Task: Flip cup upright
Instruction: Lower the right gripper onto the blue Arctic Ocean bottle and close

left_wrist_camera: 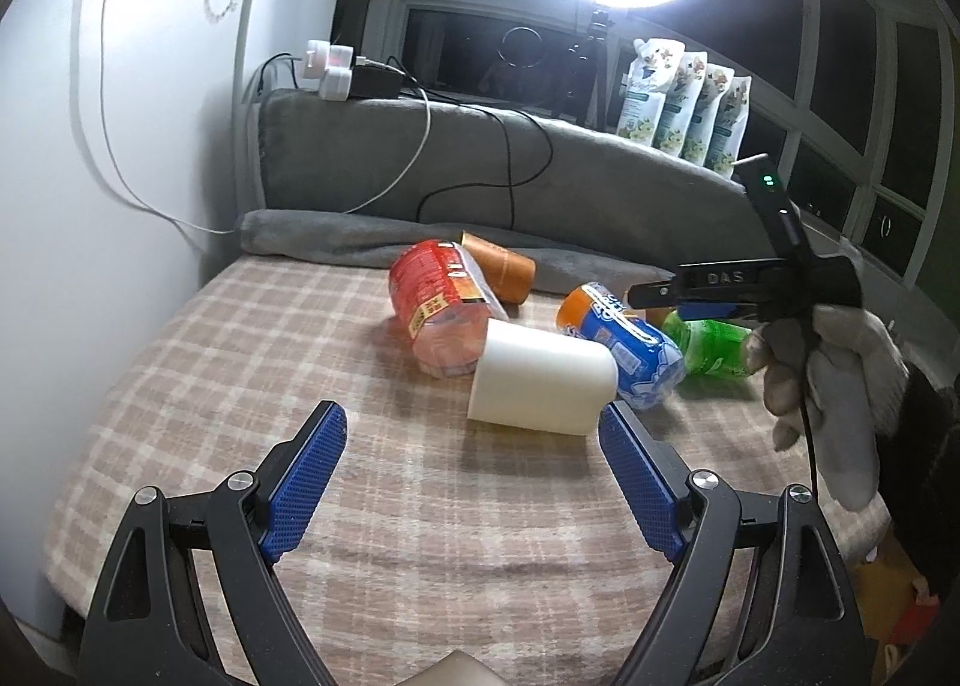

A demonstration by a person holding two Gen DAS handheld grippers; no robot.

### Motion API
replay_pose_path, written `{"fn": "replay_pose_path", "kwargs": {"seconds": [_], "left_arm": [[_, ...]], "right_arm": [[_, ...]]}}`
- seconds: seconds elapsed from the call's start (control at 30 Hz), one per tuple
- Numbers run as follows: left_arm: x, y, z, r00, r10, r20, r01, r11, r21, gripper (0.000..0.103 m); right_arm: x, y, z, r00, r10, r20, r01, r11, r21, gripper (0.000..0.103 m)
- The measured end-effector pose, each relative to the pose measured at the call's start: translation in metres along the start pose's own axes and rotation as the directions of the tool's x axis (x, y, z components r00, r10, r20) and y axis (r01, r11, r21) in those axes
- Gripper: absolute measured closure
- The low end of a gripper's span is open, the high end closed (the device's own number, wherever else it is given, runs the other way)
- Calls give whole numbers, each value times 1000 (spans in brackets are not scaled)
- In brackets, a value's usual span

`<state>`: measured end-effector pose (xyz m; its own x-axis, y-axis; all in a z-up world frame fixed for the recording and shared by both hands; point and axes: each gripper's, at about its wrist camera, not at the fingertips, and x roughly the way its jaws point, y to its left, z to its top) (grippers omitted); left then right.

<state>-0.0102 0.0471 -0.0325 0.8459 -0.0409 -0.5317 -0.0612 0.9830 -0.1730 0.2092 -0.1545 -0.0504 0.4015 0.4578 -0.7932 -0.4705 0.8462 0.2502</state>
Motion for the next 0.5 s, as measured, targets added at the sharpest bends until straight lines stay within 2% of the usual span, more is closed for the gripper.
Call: {"fn": "replay_pose_path", "kwargs": {"seconds": [0.17, 0.5], "left_arm": [[1, 6, 0, 1000, 13, -2, -13, 1000, -14, 17], [2, 13, 1, 1000, 14, 1, -14, 1000, -24, 17]], "right_arm": [[23, 8, 6, 998, -17, -59, 14, 999, -42, 27], [48, 5, 9, 990, -37, -139, 31, 998, -46, 33]]}}
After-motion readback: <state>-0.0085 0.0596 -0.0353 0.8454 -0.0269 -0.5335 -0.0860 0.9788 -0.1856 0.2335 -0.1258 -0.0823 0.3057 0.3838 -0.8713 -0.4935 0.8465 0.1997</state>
